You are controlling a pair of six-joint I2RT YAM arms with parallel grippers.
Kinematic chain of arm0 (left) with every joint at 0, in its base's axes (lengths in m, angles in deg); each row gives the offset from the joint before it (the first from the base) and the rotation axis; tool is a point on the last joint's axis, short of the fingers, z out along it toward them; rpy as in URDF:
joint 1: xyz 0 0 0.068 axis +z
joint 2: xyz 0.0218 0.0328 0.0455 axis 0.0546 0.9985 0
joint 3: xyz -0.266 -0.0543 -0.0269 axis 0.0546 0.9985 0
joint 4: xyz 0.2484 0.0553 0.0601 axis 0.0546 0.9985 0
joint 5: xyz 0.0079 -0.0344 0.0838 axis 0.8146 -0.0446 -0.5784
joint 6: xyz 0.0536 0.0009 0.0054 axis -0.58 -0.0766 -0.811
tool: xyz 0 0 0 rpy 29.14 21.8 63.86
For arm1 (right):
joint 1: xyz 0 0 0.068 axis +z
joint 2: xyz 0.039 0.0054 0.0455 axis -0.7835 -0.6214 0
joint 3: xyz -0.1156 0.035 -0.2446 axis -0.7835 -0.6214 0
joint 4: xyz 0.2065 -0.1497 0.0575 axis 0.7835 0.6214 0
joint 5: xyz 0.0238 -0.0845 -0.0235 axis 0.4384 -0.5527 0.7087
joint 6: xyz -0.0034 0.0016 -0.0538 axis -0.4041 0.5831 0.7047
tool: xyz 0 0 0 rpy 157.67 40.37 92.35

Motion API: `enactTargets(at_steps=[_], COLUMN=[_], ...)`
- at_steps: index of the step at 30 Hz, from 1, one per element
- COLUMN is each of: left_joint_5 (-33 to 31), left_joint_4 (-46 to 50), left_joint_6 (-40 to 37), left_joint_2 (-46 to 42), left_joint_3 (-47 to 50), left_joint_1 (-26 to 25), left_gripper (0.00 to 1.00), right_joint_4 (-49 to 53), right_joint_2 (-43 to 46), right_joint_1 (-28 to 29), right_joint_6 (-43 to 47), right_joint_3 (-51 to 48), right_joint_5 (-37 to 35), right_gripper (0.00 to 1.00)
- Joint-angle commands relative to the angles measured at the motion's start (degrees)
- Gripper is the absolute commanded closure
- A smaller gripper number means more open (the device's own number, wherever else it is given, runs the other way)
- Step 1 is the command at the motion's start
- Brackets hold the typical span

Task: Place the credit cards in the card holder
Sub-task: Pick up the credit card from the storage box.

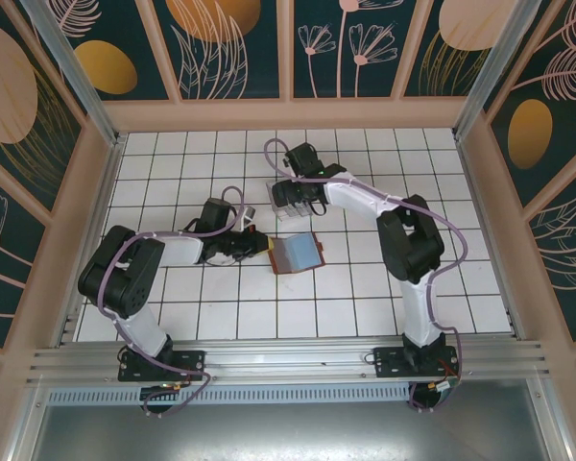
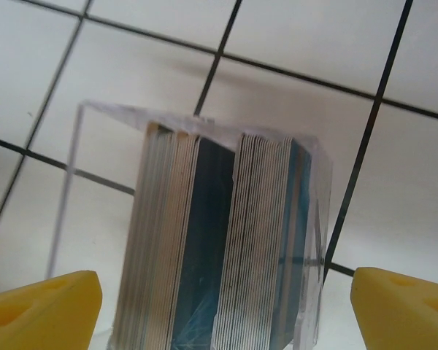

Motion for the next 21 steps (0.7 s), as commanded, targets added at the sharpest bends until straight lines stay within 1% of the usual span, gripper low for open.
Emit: enactTargets(at_steps=[1, 6, 13, 15, 17, 21], left_joint_5=[1.6, 2.1, 2.5, 2.5, 2.9, 2.4], left_joint_4=[-3.6, -3.0, -2.6, -3.0, -2.7, -2.9], left_joint_6=[2.5, 2.4, 1.9, 2.0, 1.9, 1.8], left_joint_2=[0.4, 0.7, 2.0, 2.2, 2.8, 2.8], left_joint_3=[-0.2, -0.8, -0.7, -0.6, -0.9, -0.8], left_joint_1=[0.0, 0.0, 0.0, 0.0, 0.0, 0.0], left_gripper=[1.00, 1.00, 1.00, 0.99, 1.00, 1.00], right_joint_4=[5.1, 5.2, 5.8, 6.3, 7.2, 8.0], right_joint_2=[-1.4, -2.7, -4.6, -4.8, -5.1, -5.5], right_joint_1=[0.9, 0.8, 1.8, 2.6, 3.1, 3.3], right_joint_6=[2.2, 1.4, 1.6, 1.7, 1.4, 1.4], right_joint_3=[4.0, 4.6, 6.4, 7.3, 8.6, 9.7], right_joint_5=[-3.3, -7.6, -16.1, -19.0, -22.1, -26.0], right_gripper=[0.10, 0.12, 0.17, 0.22, 0.29, 0.36])
